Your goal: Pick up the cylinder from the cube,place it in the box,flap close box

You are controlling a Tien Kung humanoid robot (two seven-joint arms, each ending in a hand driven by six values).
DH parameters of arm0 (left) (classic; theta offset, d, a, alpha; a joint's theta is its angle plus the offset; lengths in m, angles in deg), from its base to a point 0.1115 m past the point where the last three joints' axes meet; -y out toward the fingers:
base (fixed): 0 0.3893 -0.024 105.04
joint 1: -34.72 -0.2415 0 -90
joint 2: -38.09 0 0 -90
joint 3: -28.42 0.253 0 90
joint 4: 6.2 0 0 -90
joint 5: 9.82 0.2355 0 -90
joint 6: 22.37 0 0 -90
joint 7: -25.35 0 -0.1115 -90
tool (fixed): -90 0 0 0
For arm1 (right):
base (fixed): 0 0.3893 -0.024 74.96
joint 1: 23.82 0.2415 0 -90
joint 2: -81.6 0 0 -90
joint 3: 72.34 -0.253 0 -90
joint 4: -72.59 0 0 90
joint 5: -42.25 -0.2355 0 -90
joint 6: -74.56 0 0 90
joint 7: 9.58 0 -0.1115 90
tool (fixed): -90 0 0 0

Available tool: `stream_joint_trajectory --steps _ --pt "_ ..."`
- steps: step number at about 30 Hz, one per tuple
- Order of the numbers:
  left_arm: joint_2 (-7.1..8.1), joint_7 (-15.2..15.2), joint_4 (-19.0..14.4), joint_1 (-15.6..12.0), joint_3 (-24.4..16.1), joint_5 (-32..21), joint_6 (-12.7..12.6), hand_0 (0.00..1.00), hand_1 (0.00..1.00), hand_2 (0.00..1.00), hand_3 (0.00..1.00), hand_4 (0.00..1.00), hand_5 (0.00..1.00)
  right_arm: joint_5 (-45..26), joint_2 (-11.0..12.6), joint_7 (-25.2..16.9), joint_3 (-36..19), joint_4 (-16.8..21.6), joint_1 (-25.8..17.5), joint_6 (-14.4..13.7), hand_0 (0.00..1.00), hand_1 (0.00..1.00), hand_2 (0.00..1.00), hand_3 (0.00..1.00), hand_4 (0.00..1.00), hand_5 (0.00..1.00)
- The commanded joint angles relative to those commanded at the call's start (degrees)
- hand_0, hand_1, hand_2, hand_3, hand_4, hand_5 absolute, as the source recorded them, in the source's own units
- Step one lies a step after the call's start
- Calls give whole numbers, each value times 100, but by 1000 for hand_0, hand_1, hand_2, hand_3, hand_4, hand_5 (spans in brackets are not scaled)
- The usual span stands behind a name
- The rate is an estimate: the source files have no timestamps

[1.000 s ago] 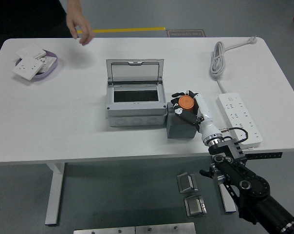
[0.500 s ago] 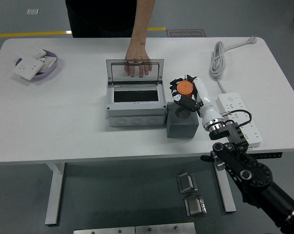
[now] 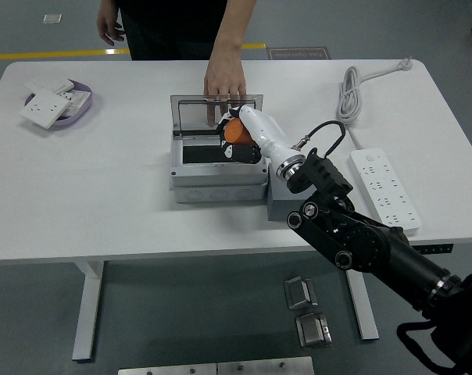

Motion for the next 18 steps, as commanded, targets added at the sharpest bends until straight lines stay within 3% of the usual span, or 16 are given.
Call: stream_joint_trajectory --steps 7,18 --pt "36 31 0 0 -53 64 -1 584 626 583 595 636 250 641 0 60 452 -497 399 16 213 362 406 328 41 2" --pt "62 38 0 33 -50 115 5 584 627 583 595 638 265 220 0 -117 1068 -625 576 72 227 374 411 363 62 2"
